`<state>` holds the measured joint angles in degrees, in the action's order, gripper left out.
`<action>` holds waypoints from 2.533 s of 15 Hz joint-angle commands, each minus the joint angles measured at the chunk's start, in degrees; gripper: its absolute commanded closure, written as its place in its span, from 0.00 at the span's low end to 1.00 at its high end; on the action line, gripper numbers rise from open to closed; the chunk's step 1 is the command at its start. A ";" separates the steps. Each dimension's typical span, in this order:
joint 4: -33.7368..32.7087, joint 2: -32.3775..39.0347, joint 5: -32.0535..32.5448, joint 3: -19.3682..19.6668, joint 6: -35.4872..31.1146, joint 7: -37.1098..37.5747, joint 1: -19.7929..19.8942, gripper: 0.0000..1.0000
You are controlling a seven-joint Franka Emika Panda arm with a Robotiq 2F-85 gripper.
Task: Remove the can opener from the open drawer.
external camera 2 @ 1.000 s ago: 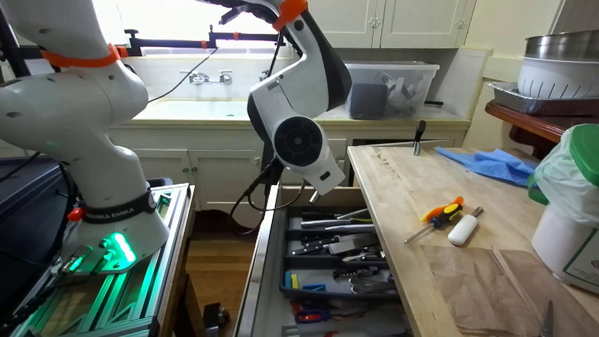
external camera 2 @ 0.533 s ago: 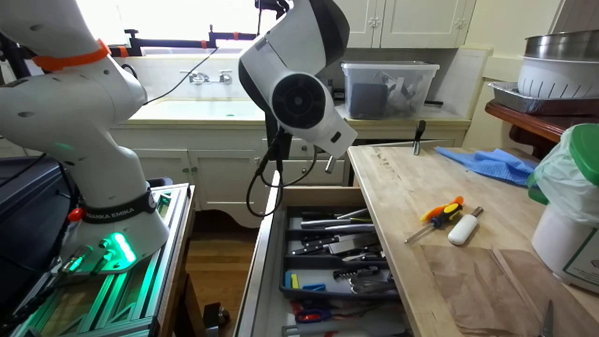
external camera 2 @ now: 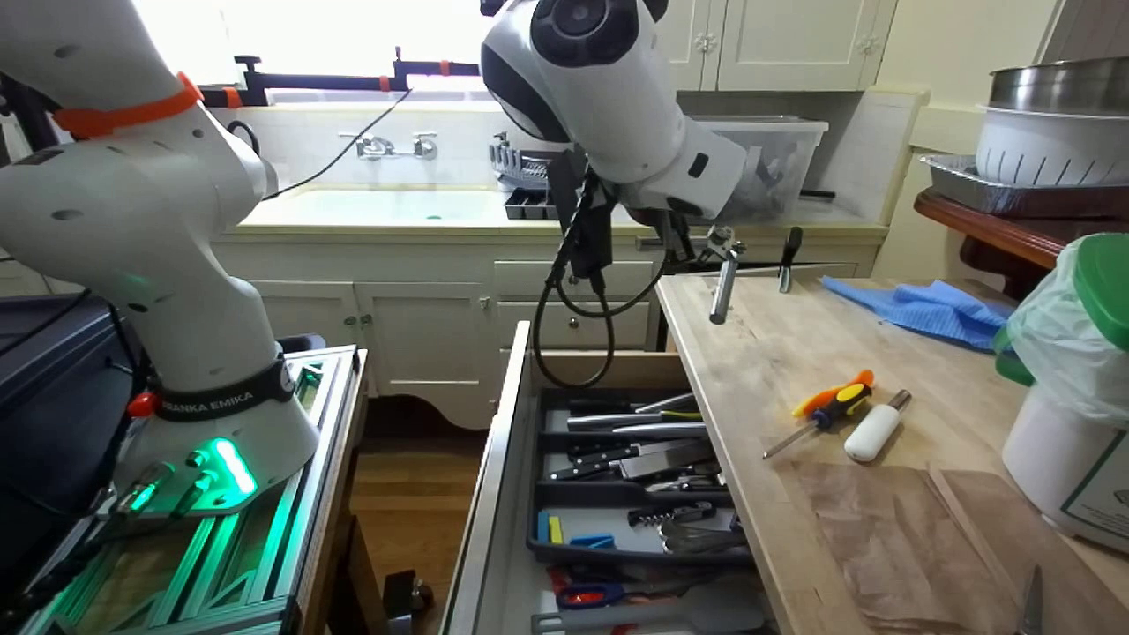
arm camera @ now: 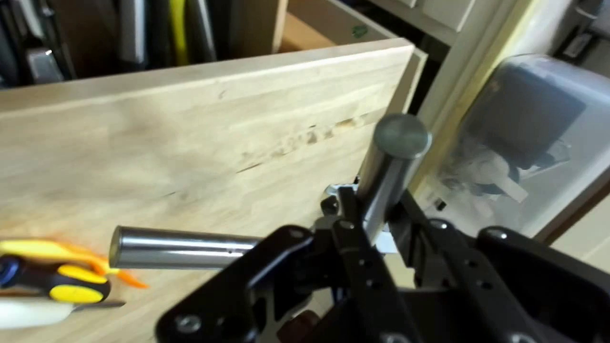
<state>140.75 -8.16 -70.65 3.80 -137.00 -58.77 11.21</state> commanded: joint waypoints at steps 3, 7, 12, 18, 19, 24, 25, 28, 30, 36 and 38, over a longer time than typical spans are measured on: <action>-3.71 5.53 0.04 1.26 -8.71 -4.18 -2.65 0.78; -6.99 10.59 -1.45 0.16 -10.09 -6.99 -1.99 0.94; -14.81 20.35 -8.06 0.47 -16.27 -14.01 -1.14 0.94; -24.44 30.66 -13.53 -1.13 -22.15 -22.01 -3.01 0.94; -25.48 31.83 -12.41 -1.24 -25.20 -23.63 -3.86 0.94; -28.64 36.52 -8.62 -1.53 -34.87 -29.72 -7.06 0.94; -29.29 37.18 -8.06 -1.66 -35.99 -31.53 -7.51 0.94; -32.54 38.43 -8.60 -2.79 -37.70 -38.64 -7.78 0.94; -34.50 39.31 -9.26 -3.63 -38.51 -43.26 -7.77 0.94; -36.86 41.21 -11.42 -5.94 -34.79 -48.30 -5.89 0.94; -37.46 41.90 -12.53 -6.72 -33.39 -49.64 -4.88 0.94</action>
<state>105.65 32.04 -80.57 -1.50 -172.98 -104.43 4.24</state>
